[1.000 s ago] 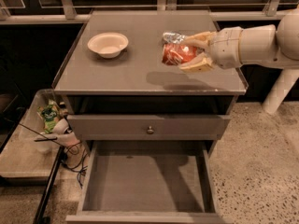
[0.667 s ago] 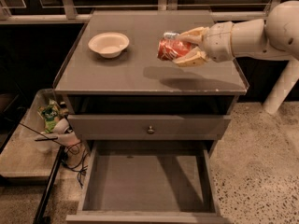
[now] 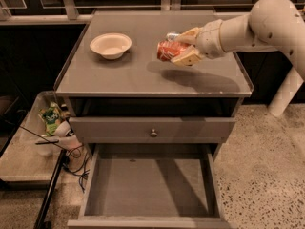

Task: Pick coke can from middle drawer and place on counter

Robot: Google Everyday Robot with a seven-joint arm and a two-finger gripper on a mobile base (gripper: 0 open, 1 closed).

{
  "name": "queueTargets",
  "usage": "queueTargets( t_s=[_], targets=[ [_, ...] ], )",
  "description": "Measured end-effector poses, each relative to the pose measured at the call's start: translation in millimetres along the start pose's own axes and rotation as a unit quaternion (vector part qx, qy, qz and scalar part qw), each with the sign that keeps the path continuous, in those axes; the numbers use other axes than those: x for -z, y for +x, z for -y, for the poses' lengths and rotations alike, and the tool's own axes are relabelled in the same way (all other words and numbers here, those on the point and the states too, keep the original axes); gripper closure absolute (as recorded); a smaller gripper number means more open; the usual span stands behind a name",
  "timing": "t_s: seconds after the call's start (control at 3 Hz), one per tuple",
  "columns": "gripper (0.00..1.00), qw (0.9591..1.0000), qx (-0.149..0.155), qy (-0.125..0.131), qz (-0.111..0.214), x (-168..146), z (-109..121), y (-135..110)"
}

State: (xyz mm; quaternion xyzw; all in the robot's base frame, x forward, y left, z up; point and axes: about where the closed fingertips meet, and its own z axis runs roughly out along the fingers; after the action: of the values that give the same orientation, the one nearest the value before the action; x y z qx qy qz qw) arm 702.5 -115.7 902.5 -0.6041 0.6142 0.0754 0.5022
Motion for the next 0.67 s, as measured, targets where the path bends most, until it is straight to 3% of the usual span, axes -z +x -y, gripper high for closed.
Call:
queueTargets(
  t_s=[0.33, 0.67],
  targets=[
    [1.00, 0.9987, -0.016, 0.011, -0.046, -9.3, -2.2, 9.7],
    [1.00, 0.9968, -0.037, 0.017, -0.068, -13.0, -8.1, 18.7]
  ],
)
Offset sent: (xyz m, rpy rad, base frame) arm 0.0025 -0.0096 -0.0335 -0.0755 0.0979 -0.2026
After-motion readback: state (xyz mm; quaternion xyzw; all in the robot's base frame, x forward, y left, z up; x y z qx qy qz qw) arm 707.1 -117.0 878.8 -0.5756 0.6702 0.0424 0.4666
